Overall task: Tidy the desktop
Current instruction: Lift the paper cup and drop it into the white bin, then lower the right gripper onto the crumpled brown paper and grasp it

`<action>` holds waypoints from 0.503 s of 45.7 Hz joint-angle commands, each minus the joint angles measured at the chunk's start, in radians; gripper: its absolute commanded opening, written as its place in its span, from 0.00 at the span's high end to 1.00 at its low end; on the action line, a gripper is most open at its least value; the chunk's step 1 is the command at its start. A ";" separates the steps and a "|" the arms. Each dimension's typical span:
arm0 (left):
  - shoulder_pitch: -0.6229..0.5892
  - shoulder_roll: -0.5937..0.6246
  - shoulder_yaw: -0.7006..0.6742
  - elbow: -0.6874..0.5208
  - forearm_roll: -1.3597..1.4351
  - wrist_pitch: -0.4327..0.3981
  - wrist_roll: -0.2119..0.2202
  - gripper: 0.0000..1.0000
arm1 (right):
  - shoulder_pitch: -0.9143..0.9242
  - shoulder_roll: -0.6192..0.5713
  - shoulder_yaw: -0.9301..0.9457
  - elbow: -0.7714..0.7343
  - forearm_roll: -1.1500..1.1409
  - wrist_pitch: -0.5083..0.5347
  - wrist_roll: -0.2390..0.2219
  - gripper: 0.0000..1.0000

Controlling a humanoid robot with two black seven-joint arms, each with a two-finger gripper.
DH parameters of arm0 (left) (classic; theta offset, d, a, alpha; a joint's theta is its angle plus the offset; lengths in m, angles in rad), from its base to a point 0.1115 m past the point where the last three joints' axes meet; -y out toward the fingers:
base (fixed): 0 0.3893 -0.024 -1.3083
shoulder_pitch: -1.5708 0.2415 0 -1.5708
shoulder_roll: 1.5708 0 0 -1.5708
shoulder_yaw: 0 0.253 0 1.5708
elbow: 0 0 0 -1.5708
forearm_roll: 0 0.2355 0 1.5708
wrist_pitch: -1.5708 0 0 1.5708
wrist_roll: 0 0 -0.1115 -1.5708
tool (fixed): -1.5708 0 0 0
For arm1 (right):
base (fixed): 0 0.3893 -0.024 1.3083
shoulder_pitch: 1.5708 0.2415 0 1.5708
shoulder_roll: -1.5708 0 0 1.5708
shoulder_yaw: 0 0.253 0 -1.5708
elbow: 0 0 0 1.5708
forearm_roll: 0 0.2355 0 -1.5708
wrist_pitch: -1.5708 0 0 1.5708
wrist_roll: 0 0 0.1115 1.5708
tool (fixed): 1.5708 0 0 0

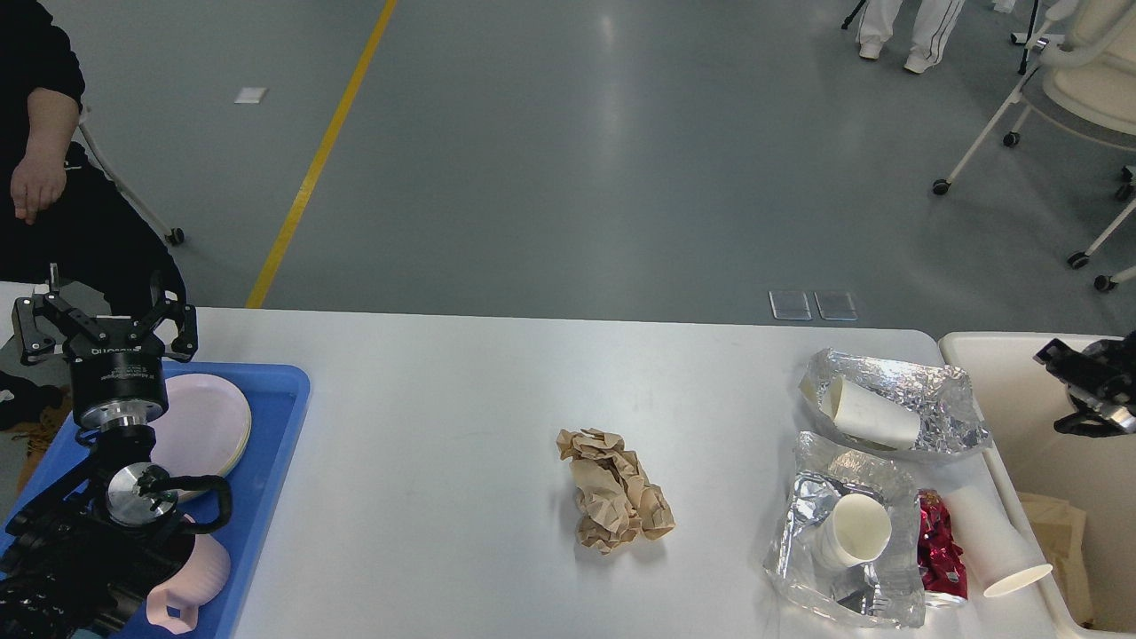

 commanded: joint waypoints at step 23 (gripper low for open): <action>0.000 0.000 0.000 0.000 0.000 0.000 0.000 0.04 | 0.917 0.311 -0.250 0.714 0.064 0.450 0.000 0.00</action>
